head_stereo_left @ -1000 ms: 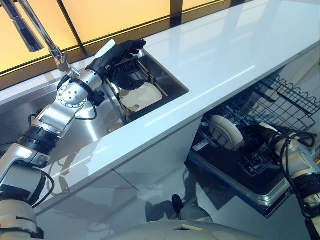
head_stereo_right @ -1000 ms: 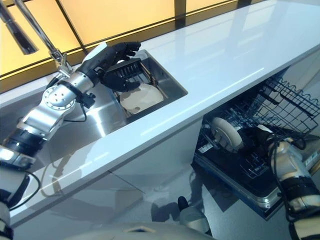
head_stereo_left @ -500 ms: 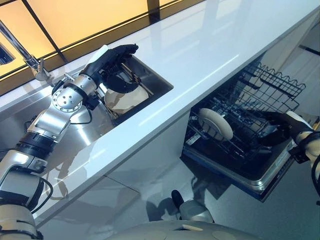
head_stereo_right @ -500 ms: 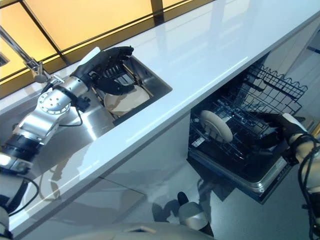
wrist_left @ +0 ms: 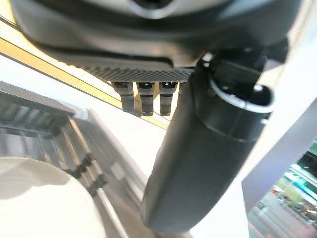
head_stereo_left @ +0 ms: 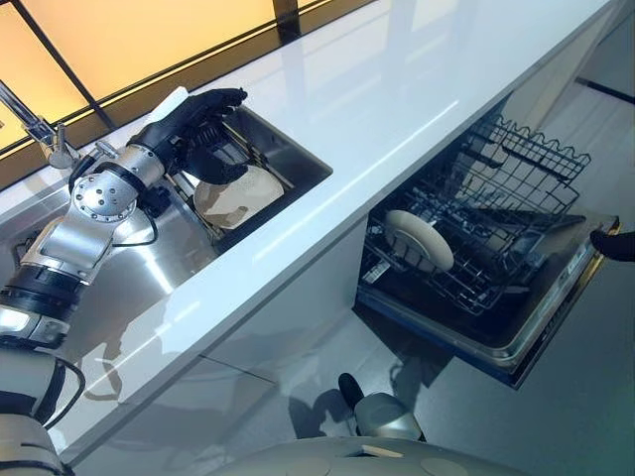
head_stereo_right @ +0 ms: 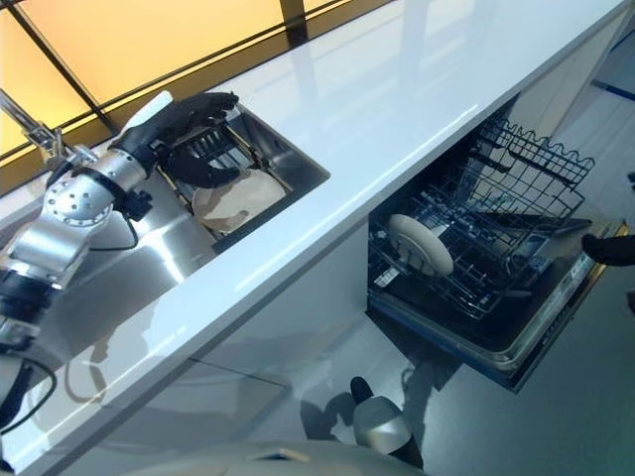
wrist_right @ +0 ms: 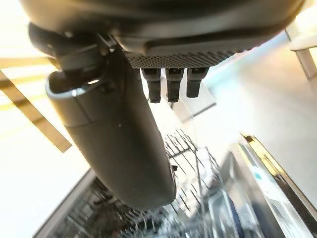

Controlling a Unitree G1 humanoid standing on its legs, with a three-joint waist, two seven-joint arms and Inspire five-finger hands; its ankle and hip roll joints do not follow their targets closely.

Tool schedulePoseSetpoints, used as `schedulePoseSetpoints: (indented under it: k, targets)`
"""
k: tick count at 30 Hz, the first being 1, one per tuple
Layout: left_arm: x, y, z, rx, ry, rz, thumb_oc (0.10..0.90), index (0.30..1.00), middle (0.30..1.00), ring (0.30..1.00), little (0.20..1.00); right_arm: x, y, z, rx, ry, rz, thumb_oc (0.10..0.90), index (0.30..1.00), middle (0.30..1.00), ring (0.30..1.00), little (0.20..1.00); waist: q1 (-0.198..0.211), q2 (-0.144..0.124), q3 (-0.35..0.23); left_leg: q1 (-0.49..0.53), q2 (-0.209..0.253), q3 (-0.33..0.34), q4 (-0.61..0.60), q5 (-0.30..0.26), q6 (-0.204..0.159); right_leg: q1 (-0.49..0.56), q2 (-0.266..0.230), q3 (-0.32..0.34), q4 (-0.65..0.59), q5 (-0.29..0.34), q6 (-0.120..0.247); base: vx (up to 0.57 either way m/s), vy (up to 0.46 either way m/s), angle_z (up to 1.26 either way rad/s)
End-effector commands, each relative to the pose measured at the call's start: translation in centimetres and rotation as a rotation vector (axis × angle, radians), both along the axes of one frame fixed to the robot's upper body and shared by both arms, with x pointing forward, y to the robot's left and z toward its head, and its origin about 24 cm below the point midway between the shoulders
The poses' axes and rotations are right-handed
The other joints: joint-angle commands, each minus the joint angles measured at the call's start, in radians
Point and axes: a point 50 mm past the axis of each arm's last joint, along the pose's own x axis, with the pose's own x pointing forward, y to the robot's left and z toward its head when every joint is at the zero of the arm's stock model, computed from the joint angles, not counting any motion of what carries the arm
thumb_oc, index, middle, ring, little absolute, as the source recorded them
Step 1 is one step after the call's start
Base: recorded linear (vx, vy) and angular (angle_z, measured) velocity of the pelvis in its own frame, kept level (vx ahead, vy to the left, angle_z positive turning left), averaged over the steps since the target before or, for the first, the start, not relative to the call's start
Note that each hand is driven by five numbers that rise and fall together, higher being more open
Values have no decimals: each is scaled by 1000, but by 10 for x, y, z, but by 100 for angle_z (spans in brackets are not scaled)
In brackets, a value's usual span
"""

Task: Pick up plates and place into dishwasher.

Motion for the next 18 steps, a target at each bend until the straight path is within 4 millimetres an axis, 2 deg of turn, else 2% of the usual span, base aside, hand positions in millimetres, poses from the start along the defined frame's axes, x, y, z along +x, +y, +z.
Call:
schedulePoseSetpoints:
  k: [1,6,11,18]
  targets:
    - [0,38,57,72,-112,167,800,900,900,900,900,8,24,81,-270,-268,116,800,900,900,900,900,28,-23,-121,-66,-26,-21,6,31,48,46,6,-10,19,-38,71,0,0,0]
    - [12,44,59,118,-16,230,800,900,900,900,900,25,41,90,-318,-261,189,800,900,900,900,900,37,-11,-120,-70,-30,-30,6,35,50,48,4,-19,19,-41,70,-1,2,2]
    - [21,44,65,182,98,269,800,900,900,900,900,38,51,94,-347,-237,218,800,900,900,900,900,35,-1,-117,-70,-33,-32,6,37,49,50,3,-20,17,-41,72,9,4,7]
    - [37,28,69,109,186,263,800,900,900,900,900,50,63,101,-372,-268,265,800,900,900,900,900,23,11,-110,-66,-37,-24,6,37,50,51,1,-16,21,-44,74,3,2,2]
